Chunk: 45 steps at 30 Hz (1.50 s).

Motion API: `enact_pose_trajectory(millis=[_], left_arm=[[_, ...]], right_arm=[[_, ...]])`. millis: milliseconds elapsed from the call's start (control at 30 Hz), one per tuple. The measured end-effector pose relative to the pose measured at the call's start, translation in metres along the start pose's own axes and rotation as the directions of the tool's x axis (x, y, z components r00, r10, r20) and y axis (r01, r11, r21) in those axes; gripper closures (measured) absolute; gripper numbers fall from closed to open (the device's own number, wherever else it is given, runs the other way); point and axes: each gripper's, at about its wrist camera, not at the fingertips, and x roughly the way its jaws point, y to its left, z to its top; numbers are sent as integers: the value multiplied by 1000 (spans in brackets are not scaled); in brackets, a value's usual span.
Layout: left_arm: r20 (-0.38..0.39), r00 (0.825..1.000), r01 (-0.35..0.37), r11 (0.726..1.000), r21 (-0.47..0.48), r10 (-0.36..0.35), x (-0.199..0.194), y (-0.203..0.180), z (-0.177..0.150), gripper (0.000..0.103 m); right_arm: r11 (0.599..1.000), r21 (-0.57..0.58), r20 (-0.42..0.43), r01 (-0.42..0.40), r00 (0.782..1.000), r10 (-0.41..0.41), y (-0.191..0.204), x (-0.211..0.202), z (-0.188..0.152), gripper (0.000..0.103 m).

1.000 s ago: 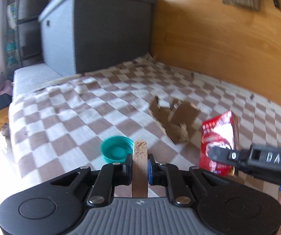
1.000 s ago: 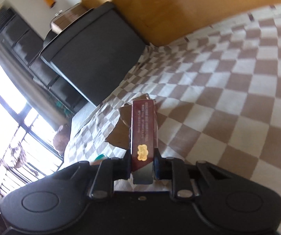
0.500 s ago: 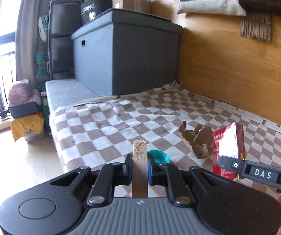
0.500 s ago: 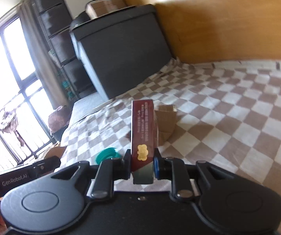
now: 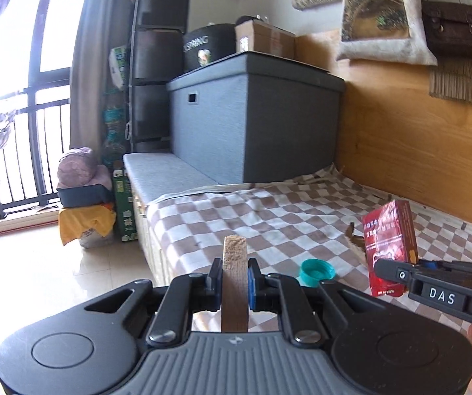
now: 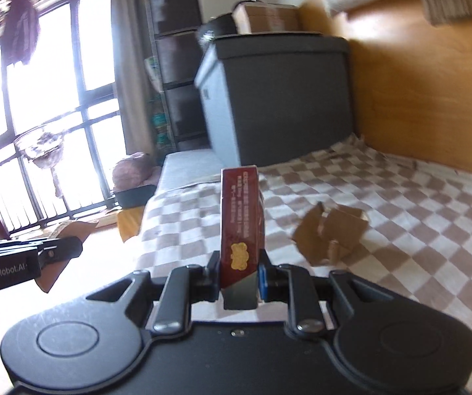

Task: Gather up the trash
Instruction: 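Carry the red box and cardboard strip in both tools over the wastebasket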

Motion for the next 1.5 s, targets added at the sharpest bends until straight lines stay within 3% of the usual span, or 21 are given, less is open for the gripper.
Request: enact_pose_trajectory(millis=[333, 767, 1167, 1500], left_arm=[[-15, 998, -65, 995, -70, 64, -41, 53, -27, 88], [-68, 988, -152, 969, -196, 141, -76, 119, -63, 87], [-156, 971, -222, 927, -302, 182, -106, 181, -102, 88], [-241, 950, -278, 889, -363, 198, -120, 221, -142, 88]], right_arm=[[988, -135, -15, -76, 997, 75, 53, -9, -6, 81], [959, -219, -135, -178, 979, 151, 136, -4, -32, 81], [938, -260, -305, -228, 941, 145, 213, 12, -71, 81], [948, -217, -422, -234, 898, 125, 261, 20, -107, 81]])
